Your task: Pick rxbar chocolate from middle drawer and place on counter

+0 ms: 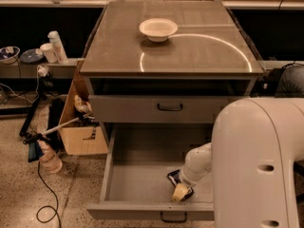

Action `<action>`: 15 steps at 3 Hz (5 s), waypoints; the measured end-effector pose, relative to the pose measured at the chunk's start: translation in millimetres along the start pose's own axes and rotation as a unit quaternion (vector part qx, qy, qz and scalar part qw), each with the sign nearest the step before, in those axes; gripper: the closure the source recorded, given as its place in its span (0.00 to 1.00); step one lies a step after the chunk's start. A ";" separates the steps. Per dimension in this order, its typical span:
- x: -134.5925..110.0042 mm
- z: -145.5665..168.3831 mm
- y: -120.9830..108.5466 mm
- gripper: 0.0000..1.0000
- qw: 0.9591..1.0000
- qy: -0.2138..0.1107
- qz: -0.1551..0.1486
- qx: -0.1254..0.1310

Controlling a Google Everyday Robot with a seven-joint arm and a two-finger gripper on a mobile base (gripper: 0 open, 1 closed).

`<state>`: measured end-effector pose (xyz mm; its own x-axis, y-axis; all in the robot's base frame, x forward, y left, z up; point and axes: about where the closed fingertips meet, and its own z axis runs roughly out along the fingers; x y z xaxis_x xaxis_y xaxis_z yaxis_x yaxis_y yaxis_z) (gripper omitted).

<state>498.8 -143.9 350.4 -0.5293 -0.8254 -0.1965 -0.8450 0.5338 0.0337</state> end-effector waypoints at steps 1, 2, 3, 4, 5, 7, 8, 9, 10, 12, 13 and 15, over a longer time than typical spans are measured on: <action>0.3 10.9 2.1 0.00 1.000 0.006 -0.001 -0.005; 0.5 11.4 2.5 0.00 1.000 0.007 -0.001 -0.005; 0.5 11.4 2.6 0.16 1.000 0.007 -0.001 -0.005; 0.5 11.5 2.6 0.47 1.000 0.007 -0.001 -0.005; 0.5 11.5 2.6 0.78 1.000 0.007 -0.001 -0.005; 0.5 11.4 2.7 1.00 1.000 0.007 -0.001 -0.005; -1.5 5.1 2.1 1.00 1.000 0.007 -0.001 -0.005; -2.5 1.9 3.3 1.00 1.000 0.006 0.000 -0.009; -3.0 0.3 3.1 1.00 1.000 0.003 0.000 -0.010; -11.1 -21.5 -7.2 1.00 0.996 -0.070 -0.023 -0.057; -19.7 -43.6 -16.2 1.00 0.986 -0.132 -0.026 -0.096; -26.4 -66.9 -23.2 1.00 0.973 -0.183 -0.059 -0.126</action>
Offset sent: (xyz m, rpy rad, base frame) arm -0.0007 0.0068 -0.0262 -0.0157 0.0309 0.0106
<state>527.3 -146.8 420.3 -0.4043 -0.7324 -0.5479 -0.9143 0.3396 0.2207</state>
